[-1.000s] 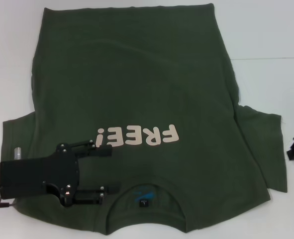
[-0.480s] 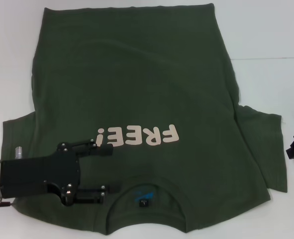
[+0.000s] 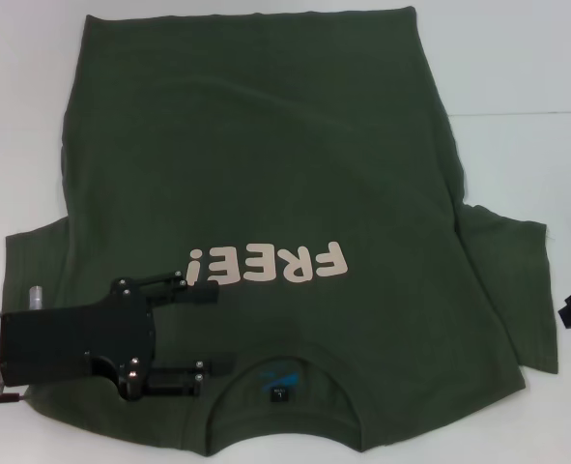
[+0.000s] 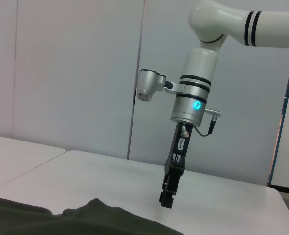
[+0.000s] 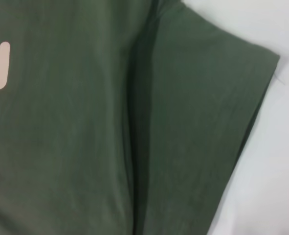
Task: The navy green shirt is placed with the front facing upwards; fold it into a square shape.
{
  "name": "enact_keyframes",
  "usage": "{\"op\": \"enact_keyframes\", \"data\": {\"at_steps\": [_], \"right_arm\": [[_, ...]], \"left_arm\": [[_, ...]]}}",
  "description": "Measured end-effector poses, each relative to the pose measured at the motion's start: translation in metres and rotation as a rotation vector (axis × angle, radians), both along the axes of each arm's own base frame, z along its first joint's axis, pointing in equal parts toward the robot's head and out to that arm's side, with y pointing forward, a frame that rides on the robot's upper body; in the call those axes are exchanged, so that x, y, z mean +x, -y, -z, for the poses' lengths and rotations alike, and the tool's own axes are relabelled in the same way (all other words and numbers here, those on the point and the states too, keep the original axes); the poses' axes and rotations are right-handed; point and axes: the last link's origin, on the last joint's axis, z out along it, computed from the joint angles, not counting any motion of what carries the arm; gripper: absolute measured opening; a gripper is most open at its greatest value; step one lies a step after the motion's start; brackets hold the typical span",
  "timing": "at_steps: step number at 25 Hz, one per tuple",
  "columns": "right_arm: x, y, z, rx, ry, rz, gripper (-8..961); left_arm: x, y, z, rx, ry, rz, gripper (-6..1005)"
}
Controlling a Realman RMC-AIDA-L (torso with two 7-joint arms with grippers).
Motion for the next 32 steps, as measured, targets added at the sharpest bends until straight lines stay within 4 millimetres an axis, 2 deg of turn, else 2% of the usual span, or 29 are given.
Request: {"op": "enact_keyframes", "data": {"at_steps": [1,6,14,24,32], "right_arm": [[0.000,0.000,0.001,-0.003,-0.002,0.001,216],[-0.001,0.001,0.008,-0.013,-0.011,0.005,466],[0.002,0.002,0.022,-0.028,-0.032,0.019,746],[0.000,0.001,0.033,-0.035,-0.040,0.016,737],[0.001,0.001,0.034,-0.035,-0.036,0.018,733]], "left_arm": [[0.000,0.000,0.000,0.000,0.000,0.000,828],[0.000,0.000,0.000,-0.001,0.000,0.000,828],[0.000,0.000,0.000,0.000,0.000,0.000,828],[0.000,0.000,0.000,0.001,-0.002,-0.003,828],[-0.001,0.000,0.001,-0.001,0.001,-0.006,828]]}}
